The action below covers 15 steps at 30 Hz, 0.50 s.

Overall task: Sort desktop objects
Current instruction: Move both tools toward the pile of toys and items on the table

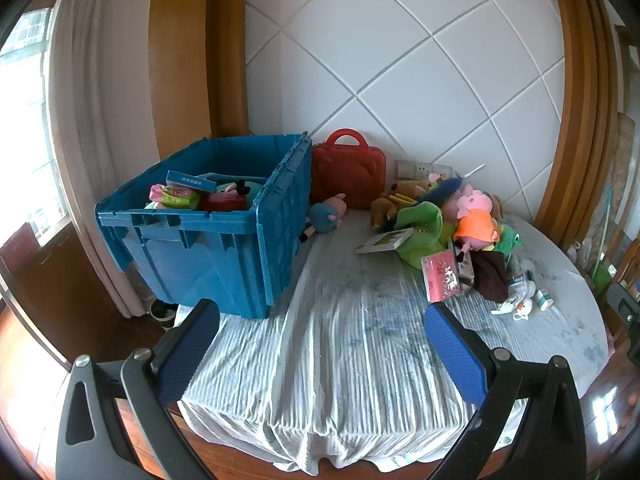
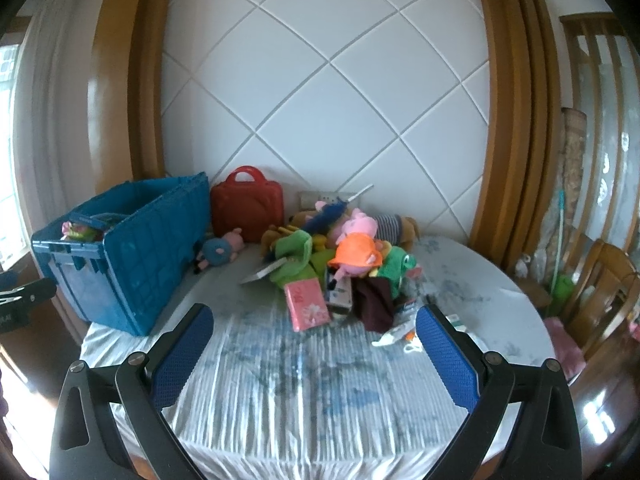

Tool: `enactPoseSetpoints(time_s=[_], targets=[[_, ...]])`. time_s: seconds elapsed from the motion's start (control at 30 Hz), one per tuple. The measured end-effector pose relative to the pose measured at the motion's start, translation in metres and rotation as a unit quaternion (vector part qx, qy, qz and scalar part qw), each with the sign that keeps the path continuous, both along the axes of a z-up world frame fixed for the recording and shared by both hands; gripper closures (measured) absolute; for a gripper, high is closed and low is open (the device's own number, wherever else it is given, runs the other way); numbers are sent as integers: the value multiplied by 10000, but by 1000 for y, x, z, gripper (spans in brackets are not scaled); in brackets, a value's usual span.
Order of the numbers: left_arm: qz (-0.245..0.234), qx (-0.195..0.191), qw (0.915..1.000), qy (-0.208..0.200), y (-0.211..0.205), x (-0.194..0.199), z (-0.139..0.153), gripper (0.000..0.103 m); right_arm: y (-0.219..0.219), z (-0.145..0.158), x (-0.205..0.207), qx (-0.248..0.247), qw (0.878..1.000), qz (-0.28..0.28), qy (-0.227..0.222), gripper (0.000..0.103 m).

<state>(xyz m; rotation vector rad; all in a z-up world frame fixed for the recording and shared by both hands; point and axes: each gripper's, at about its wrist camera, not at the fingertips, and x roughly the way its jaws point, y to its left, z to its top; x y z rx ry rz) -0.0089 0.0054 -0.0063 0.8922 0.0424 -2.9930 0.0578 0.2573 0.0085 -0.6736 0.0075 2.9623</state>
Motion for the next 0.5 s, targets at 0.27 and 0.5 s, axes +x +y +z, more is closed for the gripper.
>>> enactPoseSetpoints(time_s=[0.27, 0.5], targets=[[7, -30, 10000, -73, 18, -13, -6, 0, 25, -8, -6, -53, 10000, -30, -30, 0], [-37, -40, 9999, -128, 50, -21, -19, 0, 62, -21, -15, -257, 9994, -131, -209, 0]])
